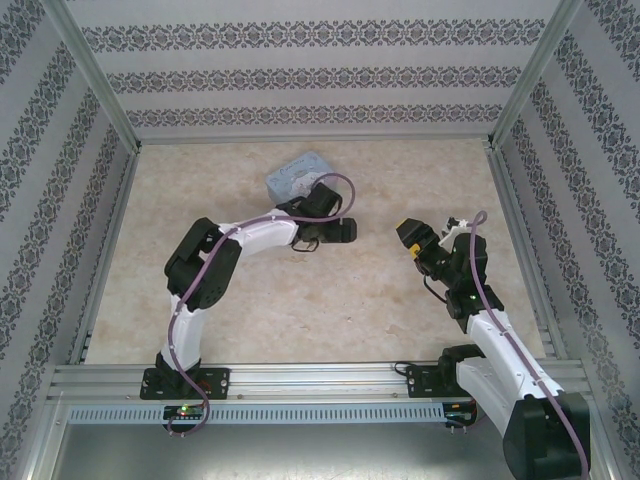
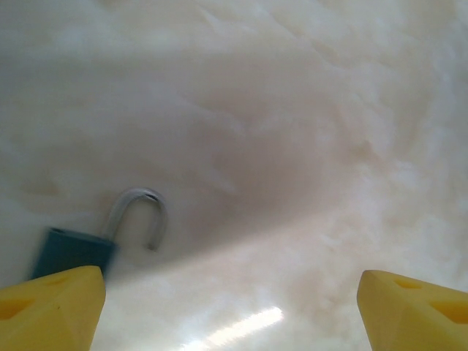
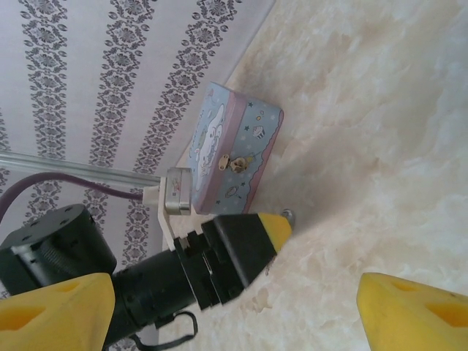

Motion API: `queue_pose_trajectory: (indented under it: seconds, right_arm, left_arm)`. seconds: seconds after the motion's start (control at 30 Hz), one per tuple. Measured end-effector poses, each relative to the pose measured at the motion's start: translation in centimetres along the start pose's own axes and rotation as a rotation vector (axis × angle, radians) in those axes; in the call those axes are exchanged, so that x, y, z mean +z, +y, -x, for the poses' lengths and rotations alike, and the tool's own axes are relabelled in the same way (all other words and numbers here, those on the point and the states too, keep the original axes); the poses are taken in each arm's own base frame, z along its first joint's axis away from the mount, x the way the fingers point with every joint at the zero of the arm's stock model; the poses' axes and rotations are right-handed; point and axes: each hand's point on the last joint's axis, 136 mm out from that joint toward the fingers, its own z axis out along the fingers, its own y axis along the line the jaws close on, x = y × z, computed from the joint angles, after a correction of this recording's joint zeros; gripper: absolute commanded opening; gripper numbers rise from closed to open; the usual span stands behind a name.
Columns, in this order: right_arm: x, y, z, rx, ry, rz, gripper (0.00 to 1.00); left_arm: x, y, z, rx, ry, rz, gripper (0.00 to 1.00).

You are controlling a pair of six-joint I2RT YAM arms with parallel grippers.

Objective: Unlock the padlock with the key

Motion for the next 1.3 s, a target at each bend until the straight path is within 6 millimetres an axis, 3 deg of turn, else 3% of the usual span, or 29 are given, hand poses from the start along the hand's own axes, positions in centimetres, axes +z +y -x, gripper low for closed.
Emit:
queue_pose_trajectory:
  seconds: [0.1, 0.17, 0.23, 0.43, 0.6, 0.77, 0.97, 1.1, 1.3]
  right_arm:
    - [-0.1, 0.0, 0.0, 0.002, 0.0, -0.002, 0.86]
    - [-0.1, -0.1, 0.0, 0.002, 0.0, -0.004, 0.88]
    - [-0.2, -0.5, -0.2, 0.004, 0.003, -0.01, 0.97]
    - [-0.2, -3.0, -0.8, -0.009, 0.034, -0.097, 0.98]
    - [-0.6, -3.4, 0.8, -0.115, 0.012, -0.222, 0.98]
    - [-2.2, -2.1, 6.0, -0.274, -0.167, -0.363, 0.98]
    - [-3.3, -5.2, 10.1, -0.408, -0.332, -0.603, 0.98]
    - [-2.9, -7.4, 11.6, -0.535, -0.363, -0.72, 0.98]
    - [-2.0, -9.6, 12.7, -0.654, -0.374, -0.811, 0.98]
  left_arm:
    - [-1.1, -1.6, -1.3, 0.005, 0.006, -0.031, 0.91]
    - [-2.9, -1.9, -1.5, 0.004, -0.009, -0.045, 0.92]
    - [-5.2, -1.8, -0.9, -0.001, -0.051, -0.052, 0.92]
    - [-12.6, -0.3, 1.1, -0.006, -0.222, -0.023, 0.95]
    - [-17.0, 5.3, 0.9, -0.027, -0.34, 0.115, 0.98]
    - [-22.8, 13.1, 0.8, -0.059, -0.538, 0.332, 1.0]
    - [-28.4, 20.1, 0.9, -0.064, -0.796, 0.555, 1.0]
    - [-29.4, 25.2, 0.6, -0.106, -0.822, 0.706, 0.99]
    - [-27.1, 28.7, -0.1, -0.059, -0.757, 0.801, 1.0]
